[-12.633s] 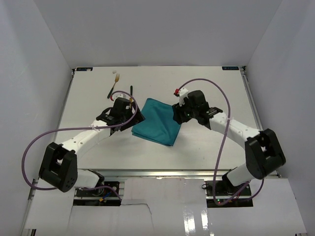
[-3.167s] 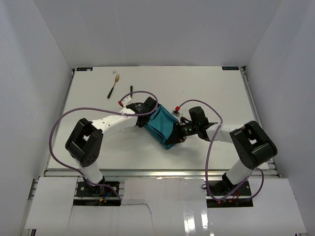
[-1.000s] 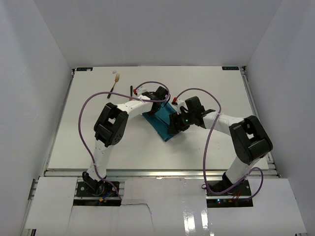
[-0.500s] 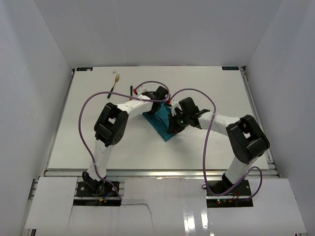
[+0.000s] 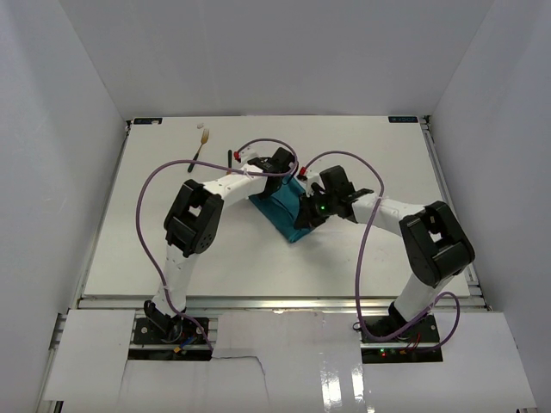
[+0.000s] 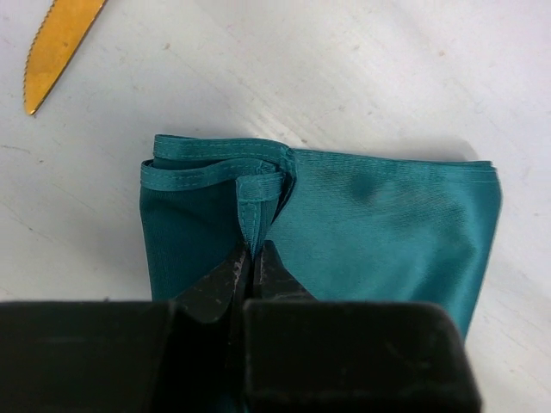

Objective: Fold the napkin into a case and place the utensils inside
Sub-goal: Fold the napkin at the center of the board.

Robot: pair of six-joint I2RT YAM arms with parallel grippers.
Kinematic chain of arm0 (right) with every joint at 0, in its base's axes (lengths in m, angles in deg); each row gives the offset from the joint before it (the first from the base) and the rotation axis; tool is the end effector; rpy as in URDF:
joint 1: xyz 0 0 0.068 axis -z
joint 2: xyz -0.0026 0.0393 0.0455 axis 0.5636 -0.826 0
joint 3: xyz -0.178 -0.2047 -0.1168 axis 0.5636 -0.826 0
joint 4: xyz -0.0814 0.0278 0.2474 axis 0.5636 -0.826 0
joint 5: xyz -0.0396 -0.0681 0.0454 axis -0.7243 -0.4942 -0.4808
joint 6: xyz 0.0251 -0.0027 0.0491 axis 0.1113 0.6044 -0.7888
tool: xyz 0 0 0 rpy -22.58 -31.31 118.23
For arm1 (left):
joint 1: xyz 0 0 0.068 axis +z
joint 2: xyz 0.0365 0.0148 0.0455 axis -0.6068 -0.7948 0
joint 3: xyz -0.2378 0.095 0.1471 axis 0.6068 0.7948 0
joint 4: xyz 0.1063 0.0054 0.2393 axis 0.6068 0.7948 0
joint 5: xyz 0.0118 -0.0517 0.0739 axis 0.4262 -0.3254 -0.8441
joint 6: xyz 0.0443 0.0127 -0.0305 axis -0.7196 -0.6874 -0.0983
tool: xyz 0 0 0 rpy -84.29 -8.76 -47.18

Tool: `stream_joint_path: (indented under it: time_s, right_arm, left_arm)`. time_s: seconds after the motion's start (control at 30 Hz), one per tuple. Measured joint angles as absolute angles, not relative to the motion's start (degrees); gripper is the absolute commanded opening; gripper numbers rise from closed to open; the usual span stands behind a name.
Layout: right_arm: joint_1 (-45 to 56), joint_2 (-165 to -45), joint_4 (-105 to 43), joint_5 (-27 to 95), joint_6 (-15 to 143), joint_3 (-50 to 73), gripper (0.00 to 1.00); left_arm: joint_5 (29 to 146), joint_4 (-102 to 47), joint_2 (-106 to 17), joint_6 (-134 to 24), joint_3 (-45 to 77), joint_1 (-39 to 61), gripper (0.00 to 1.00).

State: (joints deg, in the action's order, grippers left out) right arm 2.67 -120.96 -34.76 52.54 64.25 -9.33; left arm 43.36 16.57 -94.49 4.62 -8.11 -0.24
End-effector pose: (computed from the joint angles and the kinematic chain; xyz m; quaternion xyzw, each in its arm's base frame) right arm 0.2901 0.1987 0.2002 -0.2800 0.8630 0.3206 0.2722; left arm 0.3818 -0.2660 0.1835 -0.3228 0.8813 0.0462 0.3419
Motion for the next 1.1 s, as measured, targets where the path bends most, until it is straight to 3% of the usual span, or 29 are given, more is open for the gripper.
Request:
stream_joint_path:
  time_s: [0.23,0.33,0.37,0.43,0.47,0.53,0.8,0.9,0.93,1.1]
  right_arm:
    - [6.3,-124.0,-31.5,55.7,62.2,-9.3,0.08]
    - [7.0,-127.1,-30.7,55.8,61.8,-9.3,0.08]
    - [7.1,-128.0,-30.6,55.8,61.7,-9.3,0.08]
    - [7.5,-129.3,-29.9,56.7,60.6,-8.9,0.08]
    - [7.7,-129.7,-29.6,56.7,60.3,-8.6,0.08]
    - [8.1,-130.6,-28.8,57.0,59.4,-7.9,0.08]
    - [9.0,-131.2,-27.2,57.3,57.2,-7.6,0.09]
    - [9.1,-131.2,-27.2,57.2,56.5,-7.6,0.25]
    - [9.1,-131.2,-27.2,57.3,56.3,-7.6,0.38]
    - [9.1,-129.9,-27.3,56.8,56.0,-7.5,0.50]
  left_arm:
    - [43.2,16.5,-95.8,3.0,-13.1,-0.2,0.25]
    - [43.2,16.1,-98.0,2.1,-15.4,-0.2,0.39]
    - [43.2,16.0,-98.7,1.8,-15.7,-0.2,0.50]
    - [43.2,16.0,-100.1,1.2,-15.8,-0.2,0.57]
    - [42.4,16.0,-100.7,0.9,-16.4,-0.2,0.68]
    - [42.3,15.7,-101.5,-0.3,-18.1,-0.2,0.77]
    - [43.3,14.6,-102.2,-4.5,-19.7,-0.2,0.88]
    - [44.3,13.5,-102.1,-6.7,-19.7,-0.2,0.88]
    - [44.8,13.1,-101.9,-7.4,-19.7,-0.2,0.88]
    - [46.2,10.4,-99.4,-9.9,-18.1,-0.2,0.89]
